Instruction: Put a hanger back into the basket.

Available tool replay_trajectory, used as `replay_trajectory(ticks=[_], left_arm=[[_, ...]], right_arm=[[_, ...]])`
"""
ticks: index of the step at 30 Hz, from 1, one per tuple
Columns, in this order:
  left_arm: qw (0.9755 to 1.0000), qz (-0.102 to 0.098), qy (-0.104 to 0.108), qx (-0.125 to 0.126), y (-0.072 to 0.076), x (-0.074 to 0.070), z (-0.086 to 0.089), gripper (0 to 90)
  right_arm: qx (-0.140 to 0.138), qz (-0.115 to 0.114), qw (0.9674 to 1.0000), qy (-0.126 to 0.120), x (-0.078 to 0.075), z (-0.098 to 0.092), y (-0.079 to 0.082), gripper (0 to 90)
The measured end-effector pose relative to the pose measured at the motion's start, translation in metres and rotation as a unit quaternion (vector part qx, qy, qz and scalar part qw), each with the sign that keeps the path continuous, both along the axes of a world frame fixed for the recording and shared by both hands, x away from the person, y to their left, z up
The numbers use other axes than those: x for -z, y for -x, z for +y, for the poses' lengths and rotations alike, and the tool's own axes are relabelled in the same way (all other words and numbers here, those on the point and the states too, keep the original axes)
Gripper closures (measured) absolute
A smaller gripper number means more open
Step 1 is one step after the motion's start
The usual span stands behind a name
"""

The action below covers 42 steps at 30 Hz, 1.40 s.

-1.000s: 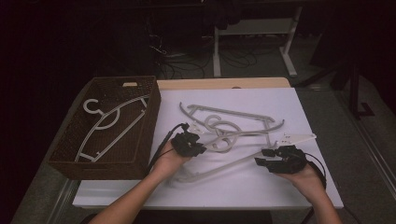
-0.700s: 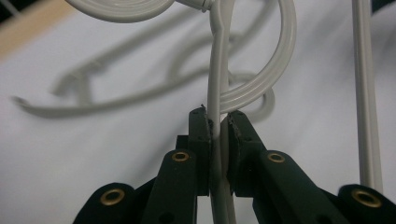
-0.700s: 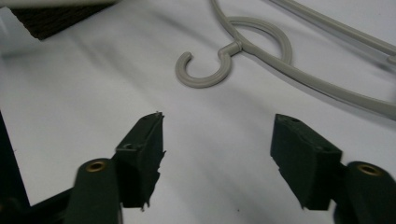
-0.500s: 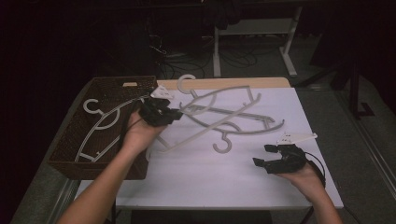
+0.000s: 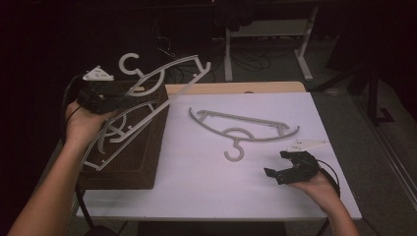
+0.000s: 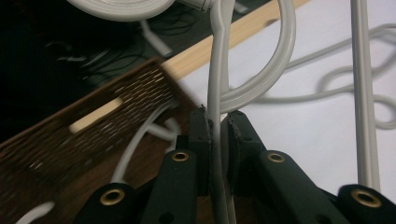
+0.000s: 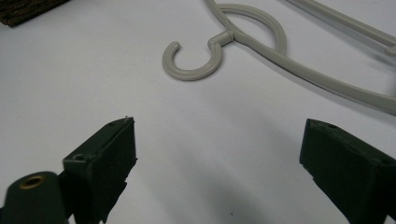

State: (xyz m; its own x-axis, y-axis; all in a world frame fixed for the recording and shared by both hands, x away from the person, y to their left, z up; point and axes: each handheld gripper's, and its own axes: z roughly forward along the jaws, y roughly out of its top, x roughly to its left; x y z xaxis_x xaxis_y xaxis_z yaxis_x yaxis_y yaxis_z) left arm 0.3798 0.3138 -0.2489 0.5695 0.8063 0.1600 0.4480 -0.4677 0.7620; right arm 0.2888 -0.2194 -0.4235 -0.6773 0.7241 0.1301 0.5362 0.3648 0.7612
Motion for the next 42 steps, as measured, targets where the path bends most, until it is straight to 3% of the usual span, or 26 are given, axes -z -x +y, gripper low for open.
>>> replay_trajectory(ticks=[7, 11, 14, 24, 27, 28, 33, 36, 39, 41, 42], left_arm=[[0.9978, 0.004, -0.010, -0.065, -0.004, 0.017, 0.056, 81.9], [0.9966, 0.007, -0.014, -0.081, -0.005, 0.026, 0.074, 81.9], [0.9946, 0.019, -0.033, -0.096, -0.006, 0.037, 0.091, 81.9], [0.9894, 0.034, -0.055, -0.130, -0.011, 0.061, 0.114, 81.8], [0.9869, 0.049, -0.066, -0.139, -0.014, 0.072, 0.119, 81.8], [0.9868, 0.064, -0.061, -0.136, -0.016, 0.080, 0.120, 81.8], [0.9853, 0.085, -0.067, -0.132, -0.016, 0.092, 0.119, 81.4], [0.9861, 0.097, -0.050, -0.125, -0.017, 0.098, 0.120, 75.5], [0.9863, 0.094, -0.047, -0.127, -0.017, 0.097, 0.120, 71.6], [0.9871, 0.091, -0.036, -0.127, -0.017, 0.095, 0.121, 62.0], [0.9878, 0.085, -0.033, -0.126, -0.016, 0.094, 0.120, 62.0]], right_arm=[[0.009, 0.000, 0.9999, 0.006, 0.001, 0.002, -0.002, 4.3], [0.009, 0.000, 0.9999, 0.007, 0.001, 0.002, -0.002, 4.3], [0.011, 0.002, 0.9999, 0.011, 0.002, 0.002, -0.003, 4.4], [0.010, 0.004, 0.9999, 0.013, 0.003, 0.003, -0.004, 4.6], [0.010, 0.003, 0.9999, 0.013, 0.003, 0.003, -0.004, 4.6], [0.010, 0.003, 0.9999, 0.013, 0.002, 0.002, -0.004, 4.6], [0.011, 0.004, 0.9999, 0.012, 0.002, 0.002, -0.004, 4.8], [0.010, 0.004, 0.9999, 0.014, 0.003, 0.003, -0.004, 4.8], [0.009, 0.004, 0.9999, 0.014, 0.002, 0.003, -0.004, 4.8], [0.010, 0.004, 0.9999, 0.013, 0.002, 0.002, -0.004, 4.8], [0.010, 0.004, 0.9999, 0.013, 0.002, 0.002, -0.004, 4.8]])
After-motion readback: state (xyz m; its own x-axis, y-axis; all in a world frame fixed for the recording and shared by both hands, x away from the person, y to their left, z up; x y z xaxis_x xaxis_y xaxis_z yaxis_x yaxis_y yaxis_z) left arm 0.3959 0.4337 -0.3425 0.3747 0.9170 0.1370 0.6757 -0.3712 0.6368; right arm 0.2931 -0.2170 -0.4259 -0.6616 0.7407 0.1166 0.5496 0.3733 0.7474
